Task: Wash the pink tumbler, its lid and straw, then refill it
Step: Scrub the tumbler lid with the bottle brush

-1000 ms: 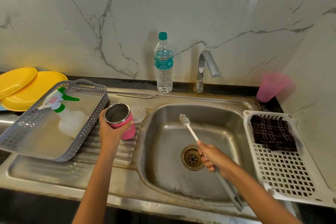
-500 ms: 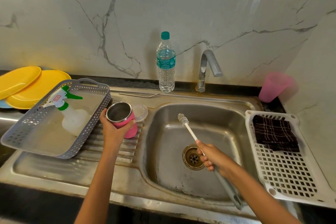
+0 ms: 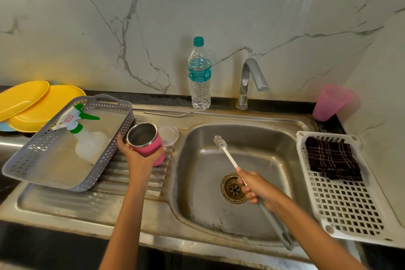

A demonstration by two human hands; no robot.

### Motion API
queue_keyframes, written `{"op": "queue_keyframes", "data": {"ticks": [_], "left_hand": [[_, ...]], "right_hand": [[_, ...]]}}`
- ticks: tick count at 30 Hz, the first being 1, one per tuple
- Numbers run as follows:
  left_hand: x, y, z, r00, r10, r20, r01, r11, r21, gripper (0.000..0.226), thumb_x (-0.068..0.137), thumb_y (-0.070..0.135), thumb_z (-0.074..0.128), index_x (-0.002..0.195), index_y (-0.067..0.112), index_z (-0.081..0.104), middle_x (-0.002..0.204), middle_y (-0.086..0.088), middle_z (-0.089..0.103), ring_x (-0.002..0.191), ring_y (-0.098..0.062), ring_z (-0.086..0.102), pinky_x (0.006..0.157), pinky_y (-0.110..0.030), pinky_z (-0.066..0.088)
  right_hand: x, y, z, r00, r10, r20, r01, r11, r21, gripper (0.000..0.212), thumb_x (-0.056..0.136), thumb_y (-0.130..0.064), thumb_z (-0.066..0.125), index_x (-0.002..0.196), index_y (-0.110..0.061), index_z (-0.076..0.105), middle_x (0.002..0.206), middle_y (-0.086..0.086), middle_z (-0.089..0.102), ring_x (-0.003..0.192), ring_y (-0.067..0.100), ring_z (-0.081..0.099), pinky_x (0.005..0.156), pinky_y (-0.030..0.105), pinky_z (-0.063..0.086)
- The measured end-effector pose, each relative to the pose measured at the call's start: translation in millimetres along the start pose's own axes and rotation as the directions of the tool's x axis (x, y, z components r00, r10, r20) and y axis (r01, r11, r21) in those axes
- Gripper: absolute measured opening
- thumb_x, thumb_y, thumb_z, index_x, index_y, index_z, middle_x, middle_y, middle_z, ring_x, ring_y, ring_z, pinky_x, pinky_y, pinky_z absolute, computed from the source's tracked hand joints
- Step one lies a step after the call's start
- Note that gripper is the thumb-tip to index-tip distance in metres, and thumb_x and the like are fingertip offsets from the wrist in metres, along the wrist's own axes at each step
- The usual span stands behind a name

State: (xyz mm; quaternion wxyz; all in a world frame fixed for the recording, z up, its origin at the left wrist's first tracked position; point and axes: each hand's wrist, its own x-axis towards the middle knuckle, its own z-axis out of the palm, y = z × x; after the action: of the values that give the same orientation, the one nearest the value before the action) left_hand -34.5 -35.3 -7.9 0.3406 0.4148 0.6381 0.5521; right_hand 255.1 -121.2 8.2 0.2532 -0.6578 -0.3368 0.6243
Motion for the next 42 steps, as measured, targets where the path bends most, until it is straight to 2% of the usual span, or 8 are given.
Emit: {"op": "queue_keyframes", "data": {"ticks": [3, 6, 11, 14, 18, 28, 35, 42], "left_hand": [[-18.1, 3.7, 4.3, 0.992, 0.047, -0.115, -0.044, 0.999, 0.023, 0.132, 0.06, 0.01, 0.092, 0.153, 0.028, 0.0, 0.158, -0.004, 0.017, 0.144, -0.019, 0.026, 0.118, -0.044, 0.028], [-53.9, 17.3, 15.6, 0.931, 0.25, -0.264, -0.188, 0.953, 0.237, 0.111, 0.071, 0.024, 0.086, 0.153, 0.015, 0.011, 0.159, -0.009, 0.016, 0.147, -0.021, 0.015, 0.121, -0.043, 0.018], [-88.3, 6.3, 53.8, 0.859, 0.501, 0.11, -0.499, 0.768, 0.402, 0.083, 0.088, 0.02, 0.069, 0.152, 0.017, 0.016, 0.16, -0.007, 0.014, 0.15, -0.021, 0.011, 0.119, -0.051, 0.02], [-69.4, -4.0, 79.6, 0.88, 0.412, 0.235, -0.474, 0.761, 0.443, 0.076, 0.093, 0.021, 0.061, 0.153, 0.008, 0.016, 0.161, -0.011, 0.012, 0.151, -0.026, 0.008, 0.12, -0.05, 0.021], [-24.0, -7.0, 109.3, 0.937, 0.219, 0.273, -0.343, 0.726, 0.597, 0.078, 0.098, 0.031, 0.052, 0.154, -0.001, 0.006, 0.163, -0.017, 0.002, 0.15, -0.031, -0.006, 0.123, -0.043, 0.003], [31.3, -20.2, 138.8, 0.988, 0.033, 0.148, -0.147, 0.449, 0.881, 0.08, 0.093, 0.034, 0.051, 0.149, -0.01, 0.015, 0.159, -0.03, 0.005, 0.148, -0.043, -0.001, 0.12, -0.051, 0.001], [44.5, -13.5, 139.0, 0.999, -0.015, 0.045, -0.033, 0.446, 0.894, 0.074, 0.095, 0.025, 0.049, 0.152, -0.002, 0.01, 0.161, -0.024, 0.007, 0.147, -0.045, -0.002, 0.117, -0.054, -0.005], [47.9, -7.7, 141.7, 0.993, -0.082, 0.083, -0.049, 0.35, 0.935, 0.051, 0.094, 0.014, 0.056, 0.138, 0.007, 0.033, 0.149, -0.015, 0.03, 0.147, -0.036, 0.012, 0.105, -0.067, 0.027]], "right_hand": [[-0.5, -1.7, 1.8, 1.0, -0.005, 0.002, 0.005, 1.0, -0.002, 0.04, 0.101, -0.046, 0.037, 0.075, -0.016, 0.042, 0.049, -0.007, 0.031, 0.033, 0.004, 0.026, 0.033, 0.016, 0.024], [-0.6, -1.4, 0.9, 1.0, -0.01, -0.001, 0.01, 1.0, -0.007, 0.04, 0.101, -0.045, 0.037, 0.075, -0.016, 0.042, 0.05, -0.007, 0.032, 0.034, 0.003, 0.026, 0.033, 0.016, 0.024], [-0.6, -0.3, -3.5, 1.0, 0.002, -0.004, -0.002, 1.0, -0.005, 0.039, 0.101, -0.045, 0.037, 0.076, -0.015, 0.042, 0.049, -0.007, 0.033, 0.033, 0.004, 0.027, 0.033, 0.016, 0.025], [-1.9, -1.4, -6.3, 1.0, 0.003, -0.004, -0.003, 1.0, 0.004, 0.039, 0.101, -0.045, 0.038, 0.076, -0.015, 0.042, 0.048, -0.007, 0.033, 0.034, 0.004, 0.027, 0.033, 0.017, 0.025], [-2.0, -2.5, -11.2, 1.0, 0.006, -0.01, -0.005, 1.0, 0.021, 0.039, 0.101, -0.045, 0.037, 0.077, -0.015, 0.042, 0.048, -0.007, 0.033, 0.033, 0.004, 0.027, 0.033, 0.016, 0.024], [7.2, 0.4, -21.2, 1.0, 0.028, -0.012, -0.027, 0.999, 0.04, 0.04, 0.101, -0.047, 0.037, 0.076, -0.016, 0.042, 0.048, -0.008, 0.034, 0.035, 0.005, 0.028, 0.035, 0.017, 0.025], [11.0, 0.7, -20.6, 0.999, 0.041, -0.01, -0.04, 0.998, 0.042, 0.04, 0.1, -0.047, 0.037, 0.076, -0.016, 0.043, 0.049, -0.007, 0.034, 0.035, 0.005, 0.029, 0.035, 0.017, 0.026], [10.1, 0.9, -19.2, 0.999, 0.043, -0.002, -0.043, 0.998, 0.048, 0.04, 0.1, -0.047, 0.037, 0.077, -0.015, 0.043, 0.049, -0.006, 0.035, 0.034, 0.005, 0.029, 0.034, 0.016, 0.025]]}}
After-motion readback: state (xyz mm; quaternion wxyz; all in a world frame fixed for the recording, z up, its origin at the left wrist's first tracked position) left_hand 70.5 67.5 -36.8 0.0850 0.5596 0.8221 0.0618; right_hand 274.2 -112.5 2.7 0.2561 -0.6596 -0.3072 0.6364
